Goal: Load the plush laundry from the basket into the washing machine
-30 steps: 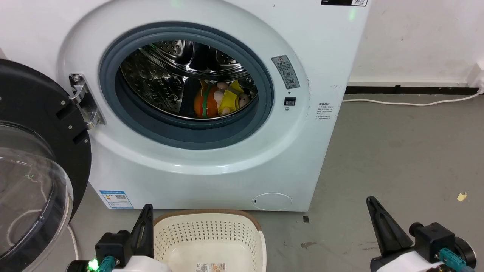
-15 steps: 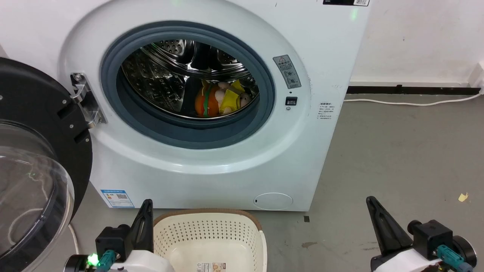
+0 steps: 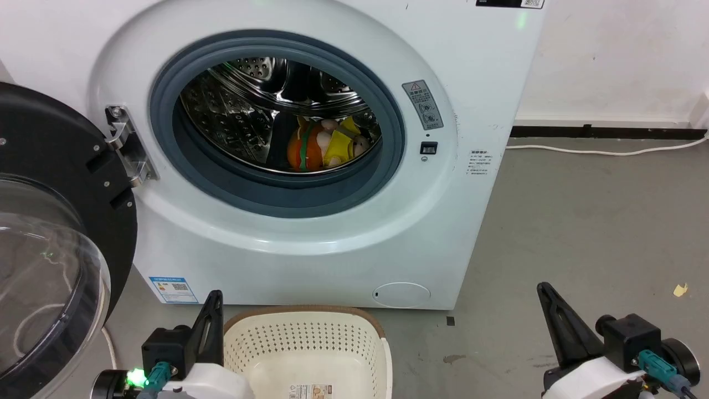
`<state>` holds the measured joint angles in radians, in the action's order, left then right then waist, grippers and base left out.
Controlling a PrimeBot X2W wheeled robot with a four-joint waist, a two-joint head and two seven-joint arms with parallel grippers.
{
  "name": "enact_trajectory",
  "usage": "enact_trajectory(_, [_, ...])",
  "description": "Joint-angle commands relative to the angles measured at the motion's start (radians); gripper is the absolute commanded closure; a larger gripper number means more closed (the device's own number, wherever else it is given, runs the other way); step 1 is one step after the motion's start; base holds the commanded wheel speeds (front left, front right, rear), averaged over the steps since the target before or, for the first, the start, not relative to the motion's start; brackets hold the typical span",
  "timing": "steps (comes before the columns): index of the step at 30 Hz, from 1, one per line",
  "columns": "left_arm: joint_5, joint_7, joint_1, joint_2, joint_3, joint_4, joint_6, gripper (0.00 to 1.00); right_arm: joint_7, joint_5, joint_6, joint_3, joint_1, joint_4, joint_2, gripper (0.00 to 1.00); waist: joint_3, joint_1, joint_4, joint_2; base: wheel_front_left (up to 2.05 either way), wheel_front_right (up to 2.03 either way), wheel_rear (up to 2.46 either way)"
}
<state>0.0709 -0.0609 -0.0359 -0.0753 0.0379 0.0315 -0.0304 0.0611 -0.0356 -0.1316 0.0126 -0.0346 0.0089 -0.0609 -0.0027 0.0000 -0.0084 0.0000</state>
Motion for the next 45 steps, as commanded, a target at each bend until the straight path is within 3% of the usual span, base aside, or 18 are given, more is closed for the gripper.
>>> enact_trajectory(1, [-0.012, 0.008, 0.019, 0.006, -0.008, -0.009, 0.009, 1.00, -0.008, 0.008, 0.001, -0.003, 0.015, -0.005, 0.006, 1.00, 0.000, 0.0000, 0.001, 0.0000, 0.00, 0.00, 0.00])
enact_trajectory(45, [-0.071, 0.061, 0.036, 0.025, -0.038, -0.032, 0.030, 1.00, -0.061, 0.036, 0.001, -0.013, 0.035, -0.009, 0.011, 1.00, 0.003, 0.0000, 0.008, 0.0000, 0.00, 0.00, 0.00])
